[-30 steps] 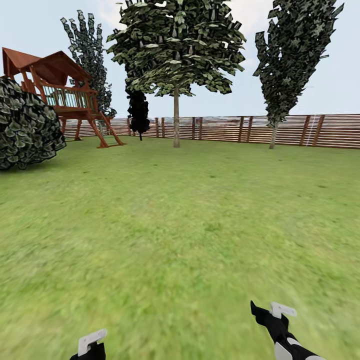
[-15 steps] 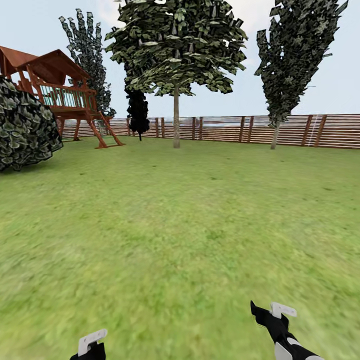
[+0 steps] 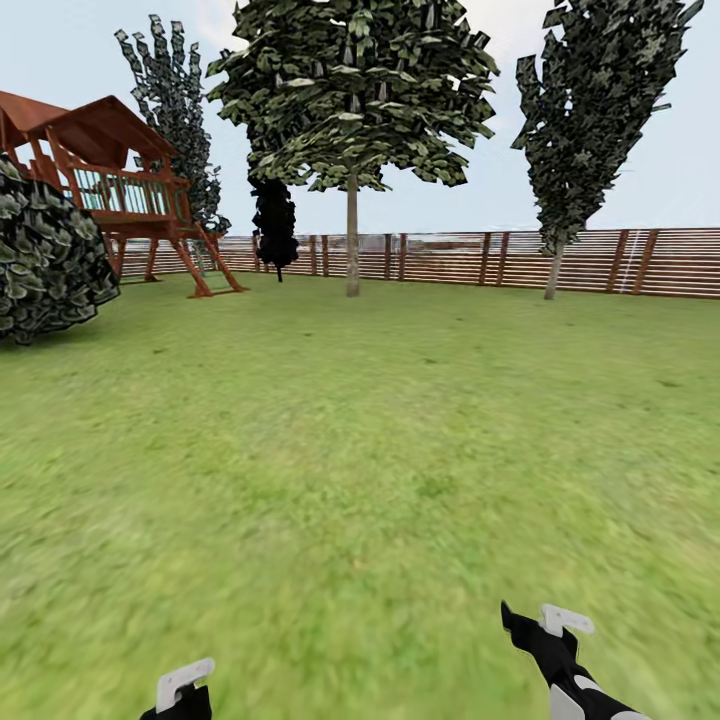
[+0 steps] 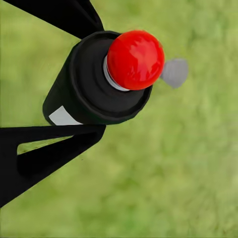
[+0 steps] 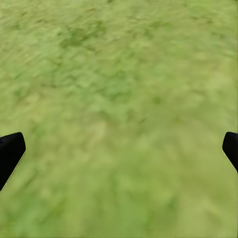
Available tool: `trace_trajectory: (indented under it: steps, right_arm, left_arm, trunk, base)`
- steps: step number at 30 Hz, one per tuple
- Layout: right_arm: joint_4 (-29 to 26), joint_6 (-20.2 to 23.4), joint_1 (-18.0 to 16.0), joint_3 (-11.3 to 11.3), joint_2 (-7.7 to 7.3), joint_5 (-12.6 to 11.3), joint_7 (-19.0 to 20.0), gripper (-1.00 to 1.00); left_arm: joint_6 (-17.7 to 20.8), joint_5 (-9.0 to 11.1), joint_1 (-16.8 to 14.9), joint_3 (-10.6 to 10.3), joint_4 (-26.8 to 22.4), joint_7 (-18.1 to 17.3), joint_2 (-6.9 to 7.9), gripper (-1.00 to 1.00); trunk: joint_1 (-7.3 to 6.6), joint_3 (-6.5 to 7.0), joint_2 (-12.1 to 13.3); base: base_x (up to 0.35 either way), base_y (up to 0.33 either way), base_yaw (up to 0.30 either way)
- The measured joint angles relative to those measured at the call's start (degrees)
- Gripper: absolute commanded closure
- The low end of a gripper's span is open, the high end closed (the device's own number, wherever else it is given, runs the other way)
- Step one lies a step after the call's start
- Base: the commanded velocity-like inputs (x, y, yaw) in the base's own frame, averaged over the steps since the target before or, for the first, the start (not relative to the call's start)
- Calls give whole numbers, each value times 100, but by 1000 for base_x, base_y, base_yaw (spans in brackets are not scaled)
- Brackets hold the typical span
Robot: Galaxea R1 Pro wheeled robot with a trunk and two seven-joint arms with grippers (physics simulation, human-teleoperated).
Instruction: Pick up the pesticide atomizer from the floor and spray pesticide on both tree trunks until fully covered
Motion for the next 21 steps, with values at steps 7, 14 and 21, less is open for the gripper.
trace_trajectory:
  steps: [7,14,21]
  right_arm:
    - [0,0,0,0,0,-4,0,-100]
    - [0,0,0,0,1,-4,0,-100]
    - [0,0,0,0,0,-2,0,-100]
  left_arm:
    - [0,0,1,0,0,0,-1,100]
    - [0,0,0,-1,0,0,-2,100]
    - [0,0,3,0,0,0,-2,100]
  trunk:
    - [0,0,0]
    - [0,0,0]
    - [0,0,0]
  base:
    - [330,0,0]
    - [330,0,0]
    - [330,0,0]
